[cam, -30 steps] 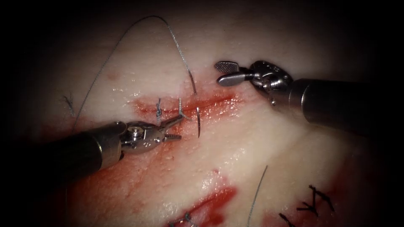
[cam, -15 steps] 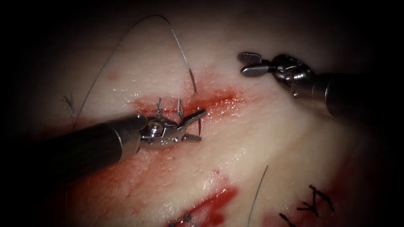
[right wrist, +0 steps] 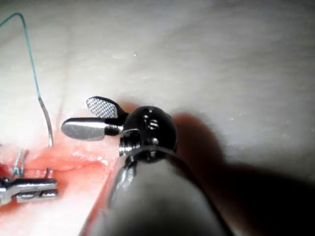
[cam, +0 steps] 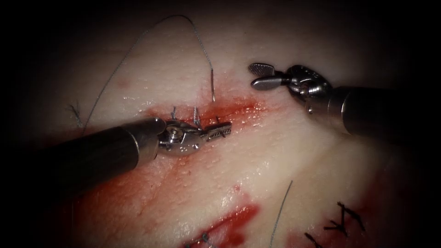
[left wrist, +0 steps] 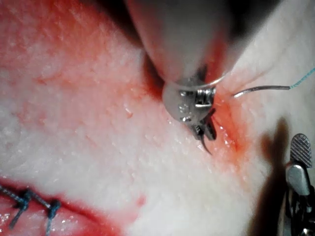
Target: Wound Closure
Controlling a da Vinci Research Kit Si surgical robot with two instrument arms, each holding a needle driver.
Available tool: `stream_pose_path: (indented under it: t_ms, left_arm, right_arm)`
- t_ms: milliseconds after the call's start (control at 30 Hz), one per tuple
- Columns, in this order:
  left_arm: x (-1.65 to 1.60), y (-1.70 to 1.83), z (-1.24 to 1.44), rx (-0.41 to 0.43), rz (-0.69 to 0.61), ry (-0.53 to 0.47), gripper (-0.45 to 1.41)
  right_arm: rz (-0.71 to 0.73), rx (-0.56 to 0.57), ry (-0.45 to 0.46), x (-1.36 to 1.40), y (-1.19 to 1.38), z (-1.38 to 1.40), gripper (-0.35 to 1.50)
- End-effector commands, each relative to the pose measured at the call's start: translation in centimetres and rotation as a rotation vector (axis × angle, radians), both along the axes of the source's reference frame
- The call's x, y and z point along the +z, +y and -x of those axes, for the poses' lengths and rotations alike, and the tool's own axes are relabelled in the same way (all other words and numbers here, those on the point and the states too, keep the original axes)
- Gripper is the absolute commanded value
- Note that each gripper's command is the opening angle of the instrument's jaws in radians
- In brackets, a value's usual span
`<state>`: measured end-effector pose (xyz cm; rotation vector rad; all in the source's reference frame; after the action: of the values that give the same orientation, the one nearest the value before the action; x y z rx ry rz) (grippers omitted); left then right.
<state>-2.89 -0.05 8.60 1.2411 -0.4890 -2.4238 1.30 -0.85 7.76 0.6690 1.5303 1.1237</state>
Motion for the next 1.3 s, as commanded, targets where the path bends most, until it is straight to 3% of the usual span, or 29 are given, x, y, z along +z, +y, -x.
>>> stream_pose_path:
  t_ms: [33,333,400,467,633,933,1100,1167,1300]
  left_arm:
    - [0.05,0.06,0.04,-0.006,-0.02,-0.019,-0.45]
    - [-0.17,-0.1,0.02,-0.054,-0.348,-0.167,-0.45]
    - [-0.27,-0.11,0.06,-0.085,-0.443,-0.204,-0.45]
    - [-0.36,-0.12,0.09,-0.11,-0.519,-0.237,-0.45]
    - [-0.62,-0.21,0.15,-0.14,-0.715,-0.308,-0.45]
    - [-1.12,-0.46,0.2,-0.105,-0.983,-0.364,-0.45]
    - [-1.47,-0.55,0.18,-0.044,-1.029,-0.389,-0.45]
    - [-1.62,-0.51,0.17,-0.039,-0.967,-0.389,-0.45]
    - [-1.85,-0.34,0.12,-0.047,-0.713,-0.354,-0.45]
  right_arm:
    - [0.003,-0.002,0.003,0.04,0.06,-0.07,0.91]
    - [0.052,-0.006,-0.011,0.04,0.06,-0.03,0.88]
    - [0.13,-0.022,-0.023,0.03,0.06,-0.03,0.66]
    - [0.232,-0.044,-0.035,0.03,0.05,-0.03,0.27]
    - [0.295,-0.062,-0.073,0.02,0.03,-0.03,0.25]
    - [0.294,-0.094,-0.032,-0.01,-0.03,-0.01,-0.28]
    - [0.274,-0.109,-0.029,-0.04,-0.09,-0.02,-0.35]
    - [0.257,-0.111,-0.023,-0.06,-0.11,-0.02,-0.35]
    - [0.178,-0.116,0.0,-0.11,-0.13,-0.01,0.05]
